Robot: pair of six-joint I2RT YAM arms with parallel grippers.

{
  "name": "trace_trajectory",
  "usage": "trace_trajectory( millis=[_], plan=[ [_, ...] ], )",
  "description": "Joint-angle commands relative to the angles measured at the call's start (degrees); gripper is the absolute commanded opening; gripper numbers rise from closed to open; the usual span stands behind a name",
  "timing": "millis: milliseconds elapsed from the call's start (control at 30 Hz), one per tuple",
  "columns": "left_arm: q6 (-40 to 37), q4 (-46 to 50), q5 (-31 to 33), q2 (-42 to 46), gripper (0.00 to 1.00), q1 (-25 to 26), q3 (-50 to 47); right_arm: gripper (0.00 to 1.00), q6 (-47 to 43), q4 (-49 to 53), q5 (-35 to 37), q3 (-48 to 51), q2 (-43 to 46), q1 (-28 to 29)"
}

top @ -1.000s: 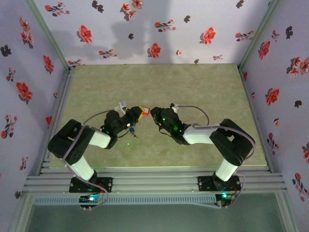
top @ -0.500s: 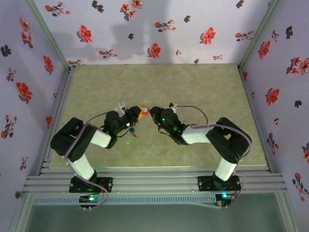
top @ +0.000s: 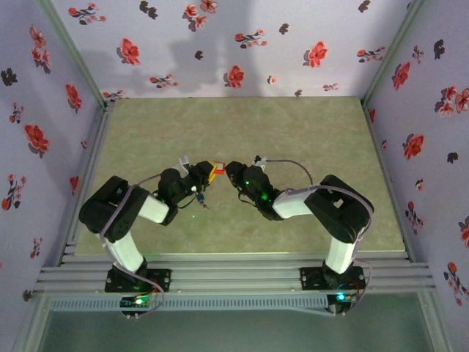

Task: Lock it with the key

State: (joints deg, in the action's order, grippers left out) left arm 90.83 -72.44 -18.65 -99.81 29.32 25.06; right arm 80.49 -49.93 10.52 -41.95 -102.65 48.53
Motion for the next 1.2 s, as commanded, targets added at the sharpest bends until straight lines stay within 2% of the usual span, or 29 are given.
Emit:
trace_trajectory(
  millis=[0,500,1000,1167],
  plan=[
    [0.83,-1.08,-3.42,-1.36,0.0,0.4,0.87,0.14,-2.66,-6.21,0.45,-0.34,0.07,0.97],
    [2.08,-1.43,-3.84,-2.14,0.0,0.17,0.95,0.12,-2.52,-14.68,3.0,1.0,-2.82,1.55],
    [1.9,-1.48,-4.1,-2.75,0.0,0.12,1.13,0.09,-2.48,-17.52,4.24,0.03,-4.86,2.15],
    [1.91,-1.47,-4.06,-2.89,0.0,0.12,1.11,0.01,-2.11,-18.0,4.54,-0.21,-5.32,2.27]
  ],
)
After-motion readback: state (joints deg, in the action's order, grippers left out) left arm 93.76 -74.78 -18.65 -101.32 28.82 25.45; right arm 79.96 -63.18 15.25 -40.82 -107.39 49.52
